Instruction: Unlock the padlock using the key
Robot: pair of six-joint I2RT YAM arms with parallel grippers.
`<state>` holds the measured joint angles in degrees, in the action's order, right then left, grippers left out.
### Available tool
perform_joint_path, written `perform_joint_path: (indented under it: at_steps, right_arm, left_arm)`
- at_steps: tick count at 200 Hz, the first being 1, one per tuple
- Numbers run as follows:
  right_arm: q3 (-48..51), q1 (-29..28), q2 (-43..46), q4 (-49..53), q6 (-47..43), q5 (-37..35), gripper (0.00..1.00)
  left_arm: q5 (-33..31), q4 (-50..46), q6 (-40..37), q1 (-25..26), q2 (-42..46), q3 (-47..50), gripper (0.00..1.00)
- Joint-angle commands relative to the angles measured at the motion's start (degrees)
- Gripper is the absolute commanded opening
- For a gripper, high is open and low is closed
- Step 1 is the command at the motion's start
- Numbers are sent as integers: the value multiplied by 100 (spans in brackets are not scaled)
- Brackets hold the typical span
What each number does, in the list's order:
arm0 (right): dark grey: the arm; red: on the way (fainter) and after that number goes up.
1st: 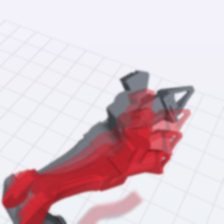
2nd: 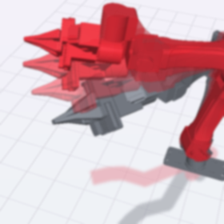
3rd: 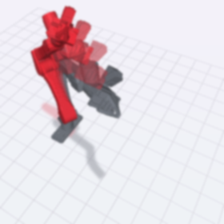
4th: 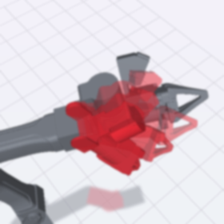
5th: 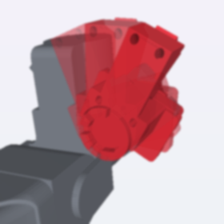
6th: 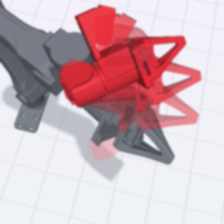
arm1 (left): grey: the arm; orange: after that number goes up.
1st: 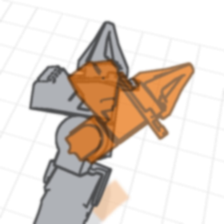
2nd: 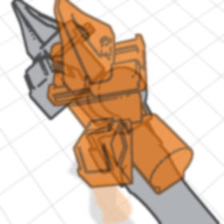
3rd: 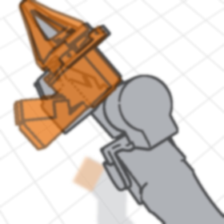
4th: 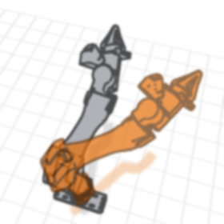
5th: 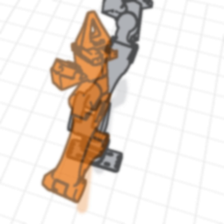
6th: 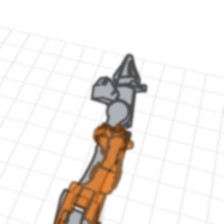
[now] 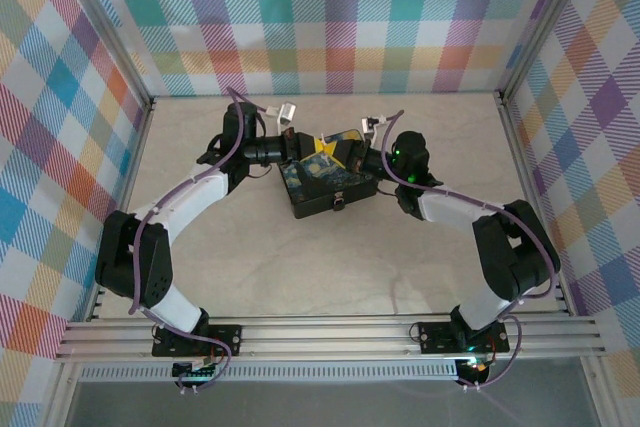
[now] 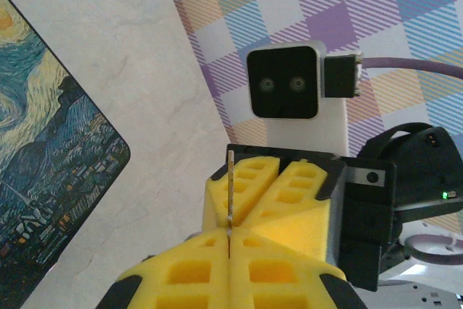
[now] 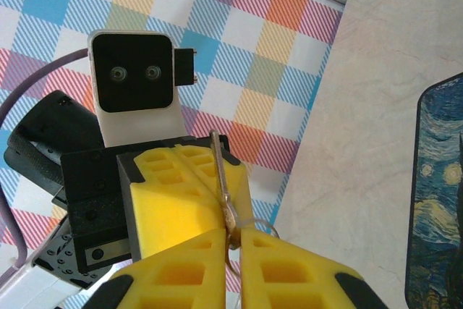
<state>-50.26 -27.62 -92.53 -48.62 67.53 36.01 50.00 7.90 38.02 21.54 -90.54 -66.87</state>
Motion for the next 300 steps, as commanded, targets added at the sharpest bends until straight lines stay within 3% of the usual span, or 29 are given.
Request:
perform_joint_path:
  at_steps: [1,58,75,118,213,300]
  right_arm:
    - [-108,-85,-172,-876,280,160,8]
    - [78,-77,-263,-1839,526,141,3]
    - [64,-77,-215,-1460,391,173,2]
    - [72,-35,102,-240,-214,273,1]
    - [-263,48,335,1582,-1150,747,2]
    - [-396,12,337,1642,-1160,1161,2]
  left_arm:
    - [273,461,134,8,203,143,0]
    - [420,472,134,0,232,210,0]
    - [333,195,-22,-1,239,163,0]
    - [274,-361,-356,-147,273,22,23]
    - [320,-1035,-861,-341,268,-273,31]
    - [463,-1280,-1111,-362,77,-393,38]
